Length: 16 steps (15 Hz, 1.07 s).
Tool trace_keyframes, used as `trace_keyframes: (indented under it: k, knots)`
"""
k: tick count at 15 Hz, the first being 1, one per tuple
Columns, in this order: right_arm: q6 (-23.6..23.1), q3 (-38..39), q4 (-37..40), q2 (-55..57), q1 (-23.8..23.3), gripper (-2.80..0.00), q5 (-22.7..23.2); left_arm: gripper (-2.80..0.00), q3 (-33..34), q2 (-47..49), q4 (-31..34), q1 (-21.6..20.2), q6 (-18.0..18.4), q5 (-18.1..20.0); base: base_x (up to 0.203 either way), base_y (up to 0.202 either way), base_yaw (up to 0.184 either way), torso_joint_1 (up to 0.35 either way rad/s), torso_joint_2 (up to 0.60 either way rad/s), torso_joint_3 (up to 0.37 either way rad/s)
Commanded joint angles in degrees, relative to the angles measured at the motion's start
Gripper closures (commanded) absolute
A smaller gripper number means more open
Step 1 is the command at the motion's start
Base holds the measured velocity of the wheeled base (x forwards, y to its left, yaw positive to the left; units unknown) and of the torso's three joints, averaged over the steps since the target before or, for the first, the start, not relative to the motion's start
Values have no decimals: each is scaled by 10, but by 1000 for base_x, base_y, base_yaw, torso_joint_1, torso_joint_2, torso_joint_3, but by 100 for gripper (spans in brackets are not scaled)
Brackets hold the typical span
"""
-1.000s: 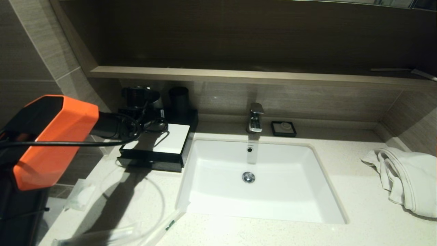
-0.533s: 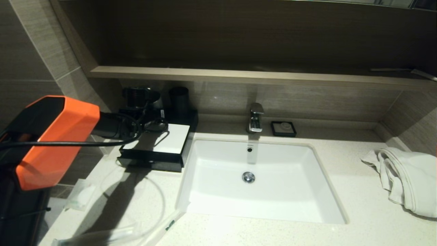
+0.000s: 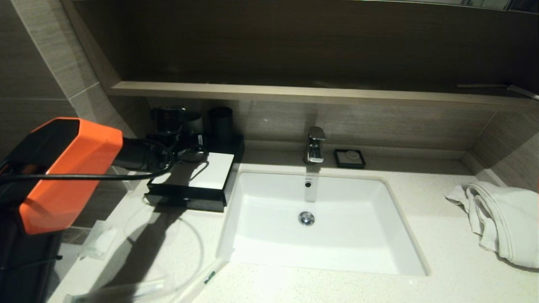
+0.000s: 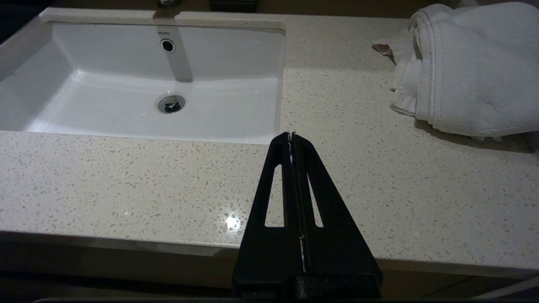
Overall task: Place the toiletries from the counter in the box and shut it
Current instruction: Place the cup on the storage box
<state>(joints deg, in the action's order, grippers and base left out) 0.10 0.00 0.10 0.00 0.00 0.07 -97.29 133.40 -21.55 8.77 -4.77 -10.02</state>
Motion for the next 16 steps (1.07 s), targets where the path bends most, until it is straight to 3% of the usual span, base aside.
trace_keyframes:
  k: [1, 6, 12, 13, 16]
  knots:
    - [0, 0, 0, 0, 0, 0, 0, -280, 1, -3, -2, -2, -1, -1, 0, 0, 0, 0, 0, 0]
    - [0, 0, 0, 0, 0, 0, 0, -280, 29, -27, -6, -2, -8, -1, 0, 0, 0, 0, 0, 0]
    - [0, 0, 0, 0, 0, 0, 0, -280, 154, -111, -32, -6, -17, 2, 0, 0, 0, 0, 0, 0]
    - [0, 0, 0, 0, 0, 0, 0, 0, 177, -120, -44, -9, -17, 2, 0, 0, 0, 0, 0, 0]
    - [0, 0, 0, 0, 0, 0, 0, 0, 237, -134, -89, -13, -16, 3, 0, 0, 0, 0, 0, 0]
